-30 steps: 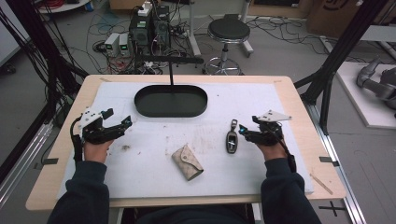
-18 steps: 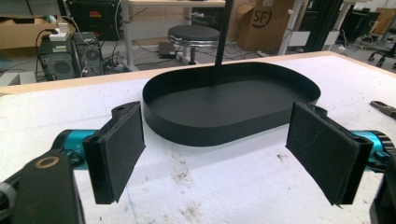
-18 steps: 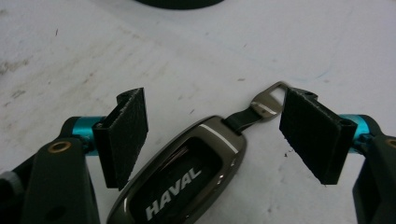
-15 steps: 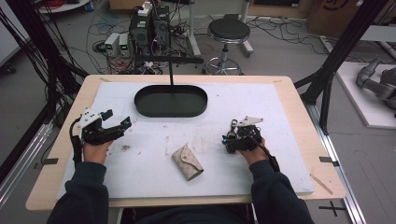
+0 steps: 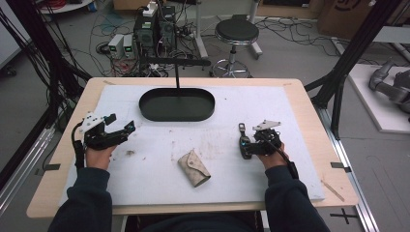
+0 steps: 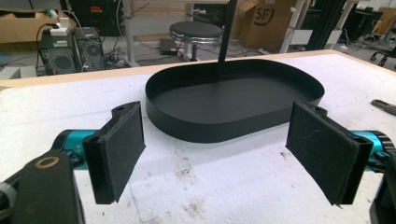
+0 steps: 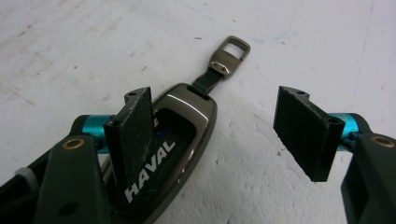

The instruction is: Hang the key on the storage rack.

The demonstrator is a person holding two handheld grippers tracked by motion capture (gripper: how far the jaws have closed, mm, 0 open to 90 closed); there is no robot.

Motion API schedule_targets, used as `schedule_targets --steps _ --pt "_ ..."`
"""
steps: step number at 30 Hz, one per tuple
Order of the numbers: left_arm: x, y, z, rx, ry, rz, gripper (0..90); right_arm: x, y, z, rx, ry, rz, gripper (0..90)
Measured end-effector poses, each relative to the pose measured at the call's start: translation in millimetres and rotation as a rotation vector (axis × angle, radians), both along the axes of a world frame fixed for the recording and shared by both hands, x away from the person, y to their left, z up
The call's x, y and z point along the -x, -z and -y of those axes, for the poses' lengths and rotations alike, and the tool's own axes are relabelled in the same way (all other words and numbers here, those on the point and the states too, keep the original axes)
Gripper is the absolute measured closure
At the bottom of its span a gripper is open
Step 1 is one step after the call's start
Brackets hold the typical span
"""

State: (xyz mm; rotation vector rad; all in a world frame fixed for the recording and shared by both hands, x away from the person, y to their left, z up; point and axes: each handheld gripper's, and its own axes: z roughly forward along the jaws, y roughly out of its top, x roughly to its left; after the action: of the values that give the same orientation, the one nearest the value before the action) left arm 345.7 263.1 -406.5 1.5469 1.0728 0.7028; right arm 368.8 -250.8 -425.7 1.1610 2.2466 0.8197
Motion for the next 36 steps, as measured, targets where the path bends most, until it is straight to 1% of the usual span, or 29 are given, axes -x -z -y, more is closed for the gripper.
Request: schedule_targets --steps 1,2,3,4,5,6,7,8,9,10,11,12,13,15,16,19,22,23,24,25,26,29,30,31,32,33,34,35,36 --pt "-0.2 0.2 0.4 0.003 0.001 0.0 19.1 -0.4 2.5 0.3 -0.041 -0.005 -0.022 28.8" --pt "-0.4 0.3 0.4 0.001 0.002 -0.001 19.1 -0.4 2.5 0.3 -0.041 -0.005 -0.022 28.8" --pt "-0.6 0.5 0.6 0.002 0.002 -0.002 19.1 -0.3 3.3 -1.0 -0.064 -0.007 -0.031 27.5" --pt "-0.7 0.6 0.4 0.0 0.003 -0.003 19.2 -1.3 6.4 -6.0 -0.083 -0.025 -0.058 26.1" --pt "-0.8 0.6 0.3 -0.001 0.002 -0.005 19.2 -1.3 6.4 -6.0 -0.083 -0.025 -0.058 26.1" --pt "-0.8 0.7 0.4 0.001 0.002 -0.005 19.2 -1.6 8.5 -9.4 -0.086 -0.032 -0.078 25.6" --pt "-0.8 0.7 0.1 0.001 0.003 -0.004 19.2 -2.4 10.8 -11.9 -0.075 -0.043 -0.089 25.6" --pt "-0.8 0.6 0.1 0.003 0.003 -0.004 19.2 -2.4 12.6 -14.3 -0.056 -0.042 -0.101 25.7" --pt "-0.5 0.5 -0.1 0.005 0.001 -0.004 19.2 -3.3 15.2 -15.2 -0.029 -0.028 -0.115 27.0" --pt "-0.5 0.4 -0.3 0.004 0.0 -0.003 19.2 -4.4 15.4 -13.7 -0.038 -0.024 -0.122 28.1" --pt "-0.5 0.4 -0.3 0.004 0.001 -0.004 19.2 -5.6 15.0 -11.2 -0.054 -0.02 -0.137 31.3" --pt "-0.5 0.4 -0.3 0.004 0.002 -0.006 19.2 -5.6 15.0 -11.2 -0.054 -0.02 -0.137 31.3" --pt "-0.6 0.5 0.0 0.005 0.0 -0.006 19.2 -6.1 14.7 -9.9 -0.064 -0.022 -0.143 34.5" --pt "-0.6 0.5 0.4 -0.001 0.004 -0.006 19.4 -6.2 13.5 -8.3 -0.067 -0.039 -0.148 43.2" --pt "-0.6 0.5 0.7 0.0 0.004 -0.005 19.5 -6.6 12.8 -7.1 -0.055 -0.059 -0.143 48.1" --pt "-0.6 0.6 1.2 0.002 0.005 -0.005 19.6 -7.6 12.2 -5.6 -0.035 -0.115 -0.129 49.2" --pt "-0.6 0.6 0.7 0.0 0.004 -0.006 19.6 -8.2 11.8 -6.3 -0.016 -0.137 -0.118 49.1" --pt "-0.7 0.6 0.6 0.0 0.003 -0.007 19.6 -8.7 12.0 -6.2 -0.011 -0.15 -0.109 48.5" --pt "-0.8 0.7 0.8 0.001 0.003 -0.007 19.6 -8.7 12.8 -6.7 -0.015 -0.148 -0.107 45.4" --pt "-0.9 0.8 1.1 0.003 0.006 -0.009 19.6 -9.2 14.2 -7.9 -0.029 -0.134 -0.1 32.6" --pt "-0.8 0.8 1.1 -0.001 0.006 -0.01 19.6 -12.5 19.0 -10.6 -0.032 -0.128 -0.107 18.8" --pt "-0.6 0.8 1.9 -0.004 0.007 -0.009 19.7 -15.1 19.9 -9.7 -0.038 -0.137 -0.105 17.7" --pt "-0.7 0.8 2.1 -0.006 0.008 -0.009 19.8 -16.0 20.2 -8.7 -0.046 -0.14 -0.116 18.2" --pt "-0.7 0.8 2.2 -0.005 0.007 -0.009 19.9 -16.3 20.2 -8.4 -0.047 -0.142 -0.115 19.6" --pt "-0.9 0.9 2.2 -0.006 0.009 -0.011 19.9 -15.7 19.5 -9.0 -0.047 -0.146 -0.12 24.1" --pt "-1.0 1.1 2.4 -0.006 0.011 -0.013 20.0 -14.8 18.5 -9.7 -0.049 -0.16 -0.118 30.9" --pt "-1.2 1.3 2.7 -0.007 0.011 -0.013 20.0 -13.9 17.9 -10.3 -0.057 -0.165 -0.117 36.0" --pt "-1.1 1.3 3.2 -0.005 0.013 -0.015 20.0 -13.4 17.3 -10.6 -0.058 -0.166 -0.12 38.7" --pt "-1.0 1.2 3.6 -0.007 0.014 -0.014 20.2 -13.7 16.7 -10.8 -0.06 -0.158 -0.123 43.5"
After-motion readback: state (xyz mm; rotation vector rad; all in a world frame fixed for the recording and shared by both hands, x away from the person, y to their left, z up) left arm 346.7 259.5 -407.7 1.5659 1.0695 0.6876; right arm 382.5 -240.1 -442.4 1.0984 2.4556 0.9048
